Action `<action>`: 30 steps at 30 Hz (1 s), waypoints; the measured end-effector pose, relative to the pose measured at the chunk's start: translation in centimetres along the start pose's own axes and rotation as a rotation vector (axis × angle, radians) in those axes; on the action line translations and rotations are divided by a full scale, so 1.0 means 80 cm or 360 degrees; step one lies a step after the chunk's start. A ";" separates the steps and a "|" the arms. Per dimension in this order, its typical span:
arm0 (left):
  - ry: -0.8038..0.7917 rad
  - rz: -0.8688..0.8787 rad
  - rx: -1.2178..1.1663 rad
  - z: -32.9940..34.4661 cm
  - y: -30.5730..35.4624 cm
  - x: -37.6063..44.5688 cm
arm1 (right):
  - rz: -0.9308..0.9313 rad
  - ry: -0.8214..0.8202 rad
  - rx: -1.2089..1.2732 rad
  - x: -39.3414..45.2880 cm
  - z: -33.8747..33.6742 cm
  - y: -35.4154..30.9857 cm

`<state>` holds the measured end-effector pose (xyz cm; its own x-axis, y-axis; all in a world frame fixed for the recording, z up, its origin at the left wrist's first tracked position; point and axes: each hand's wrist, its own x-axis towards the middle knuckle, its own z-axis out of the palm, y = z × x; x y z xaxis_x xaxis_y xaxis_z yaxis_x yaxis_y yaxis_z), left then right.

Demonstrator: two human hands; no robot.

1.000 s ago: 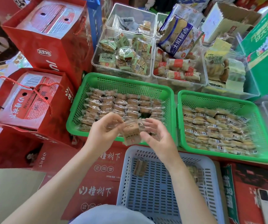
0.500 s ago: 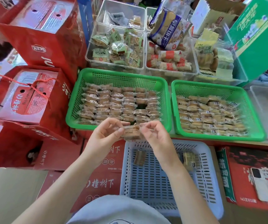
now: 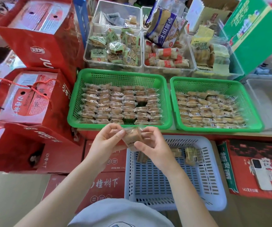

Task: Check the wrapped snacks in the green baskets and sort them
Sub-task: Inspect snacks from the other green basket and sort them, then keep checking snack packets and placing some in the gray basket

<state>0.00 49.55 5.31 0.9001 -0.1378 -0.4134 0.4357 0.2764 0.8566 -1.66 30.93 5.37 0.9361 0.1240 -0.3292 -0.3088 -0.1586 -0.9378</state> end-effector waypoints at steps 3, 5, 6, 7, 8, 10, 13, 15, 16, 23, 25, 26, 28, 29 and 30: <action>0.0184 0.0101 0.0668 0.003 -0.024 0.020 | 0.0221 0.0194 -0.0117 0.005 -0.006 0.026; 0.0281 0.0530 0.1605 -0.012 -0.054 0.042 | 0.0469 0.0477 0.0084 0.011 -0.011 0.056; 0.0232 0.0691 0.1954 -0.019 -0.070 0.053 | 0.0618 0.0593 0.0145 0.016 -0.014 0.076; 0.0149 0.0739 0.2217 -0.027 -0.086 0.063 | 0.0768 0.0642 0.0183 0.021 -0.015 0.095; 0.0076 0.0708 0.2408 -0.032 -0.102 0.071 | 0.0910 0.0645 0.0241 0.027 -0.016 0.118; 0.0026 0.0614 0.2635 -0.041 -0.127 0.081 | 0.1092 0.0619 0.0402 0.040 -0.011 0.152; 0.0037 0.0612 0.2717 -0.043 -0.144 0.086 | 0.1143 0.0713 0.0561 0.064 -0.005 0.185; 0.0053 0.0606 0.2708 -0.040 -0.148 0.086 | 0.1200 0.0770 0.0673 0.080 -0.004 0.204; 0.0068 0.0586 0.2696 -0.038 -0.149 0.086 | 0.1236 0.0736 0.0636 0.086 -0.003 0.213; 0.0090 0.0495 0.2579 -0.032 -0.153 0.083 | 0.1412 0.0361 0.0150 0.105 -0.015 0.215; 0.0102 0.0484 0.2507 -0.030 -0.151 0.079 | 0.1367 0.0237 0.0035 0.100 -0.022 0.185; 0.0124 0.0491 0.2493 -0.029 -0.145 0.080 | 0.1259 0.0156 -0.0008 0.099 -0.025 0.163; 0.0167 0.0502 0.2524 -0.029 -0.139 0.084 | 0.0986 -0.0042 -0.0166 0.098 -0.029 0.119; 0.0194 0.0498 0.2538 -0.031 -0.131 0.087 | 0.0826 -0.0115 -0.0252 0.101 -0.029 0.093; 0.0209 0.0473 0.2541 -0.033 -0.123 0.091 | 0.0672 -0.0136 -0.0305 0.106 -0.028 0.069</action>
<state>2.28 48.34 -6.97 0.9776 -0.1620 -0.1346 -0.1150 -0.9460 0.3032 4.98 28.90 -2.33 0.7154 0.0889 -0.6930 -0.6154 -0.3895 -0.6852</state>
